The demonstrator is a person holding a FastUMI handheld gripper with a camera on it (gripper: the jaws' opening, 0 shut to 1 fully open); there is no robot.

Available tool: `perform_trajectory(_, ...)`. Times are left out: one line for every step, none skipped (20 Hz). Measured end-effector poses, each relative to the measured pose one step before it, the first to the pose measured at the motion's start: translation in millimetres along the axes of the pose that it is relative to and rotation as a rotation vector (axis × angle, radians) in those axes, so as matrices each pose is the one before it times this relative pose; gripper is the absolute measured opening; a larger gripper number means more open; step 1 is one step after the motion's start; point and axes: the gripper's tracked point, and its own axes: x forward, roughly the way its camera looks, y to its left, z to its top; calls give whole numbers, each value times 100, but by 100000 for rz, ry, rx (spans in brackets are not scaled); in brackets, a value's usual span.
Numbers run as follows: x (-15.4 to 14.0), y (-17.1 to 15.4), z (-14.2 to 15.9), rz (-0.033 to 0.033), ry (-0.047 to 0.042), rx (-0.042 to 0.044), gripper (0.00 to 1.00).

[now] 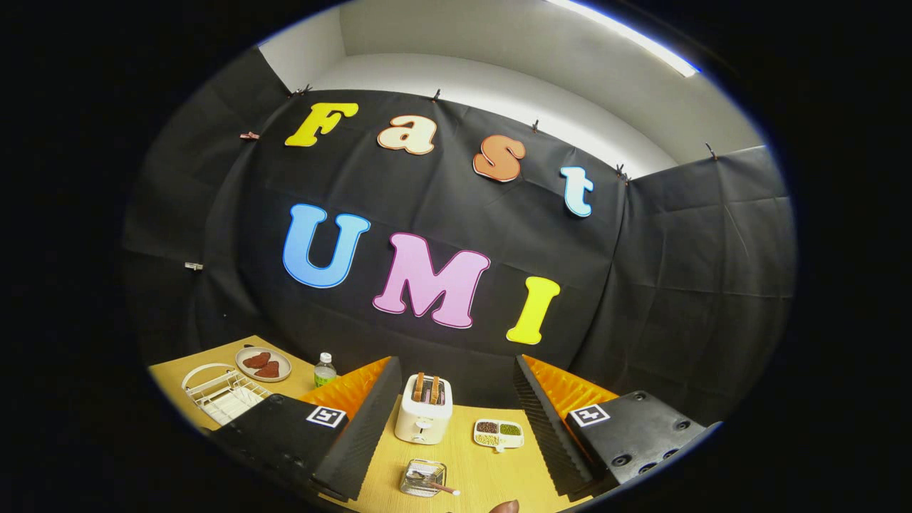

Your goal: Take the plate from the dish rack, then take the spoon from the basket and place it into the plate.

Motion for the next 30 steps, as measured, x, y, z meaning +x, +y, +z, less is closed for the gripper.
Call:
perform_trajectory(77,51,51,-10,203,135,98)
perform_trajectory(4,-69,-73,47,84,226,98)
perform_trajectory(110,-30,-17,98,203,140,98)
perform_trajectory(41,34,-125,116,261,124,97)
perform_trajectory(-9,-23,-65,55,192,103,97)
perform_trajectory(58,-10,-45,-53,132,87,98)
perform_trajectory(83,13,17,-58,165,100,98)
perform_trajectory(-11,-3,-101,-21,181,60,98)
perform_trajectory(65,13,-55,59,237,3,98)
perform_trajectory(81,6,-38,119,212,-61,97)
perform_trajectory(27,27,-33,52,258,-62,98)
perform_trajectory(123,60,12,184,130,47,97)
perform_trajectory(87,41,-55,81,196,25,98)
perform_trajectory(119,89,-194,284,492,99,98)
perform_trajectory(124,181,-169,590,646,343,98)
perform_trajectory(277,565,-423,1701,1465,734,98)
perform_trajectory(456,1083,-710,3527,2890,1267,97)
perform_trajectory(568,1942,-1524,4783,5429,1270,97)
perform_trajectory(513,1747,-1913,4789,7521,944,97)
perform_trajectory(831,1387,-1899,4062,7670,750,98)
perform_trajectory(849,1062,-1776,2818,7081,906,98)
perform_trajectory(1169,683,-1269,1928,5775,924,98)
perform_trajectory(1406,784,-1282,1350,5534,1389,98)
perform_trajectory(1444,832,-1302,1134,5812,1848,98)
perform_trajectory(1600,743,-1401,854,6309,1878,98)
perform_trajectory(1531,329,-1578,451,6215,1909,98)
perform_trajectory(1549,242,-1337,58,6155,1845,98)
perform_trajectory(1267,72,-1102,-671,5148,1710,97)
perform_trajectory(1310,278,-1060,-967,4377,1555,97)
perform_trajectory(1348,374,-706,-916,3608,1384,94)
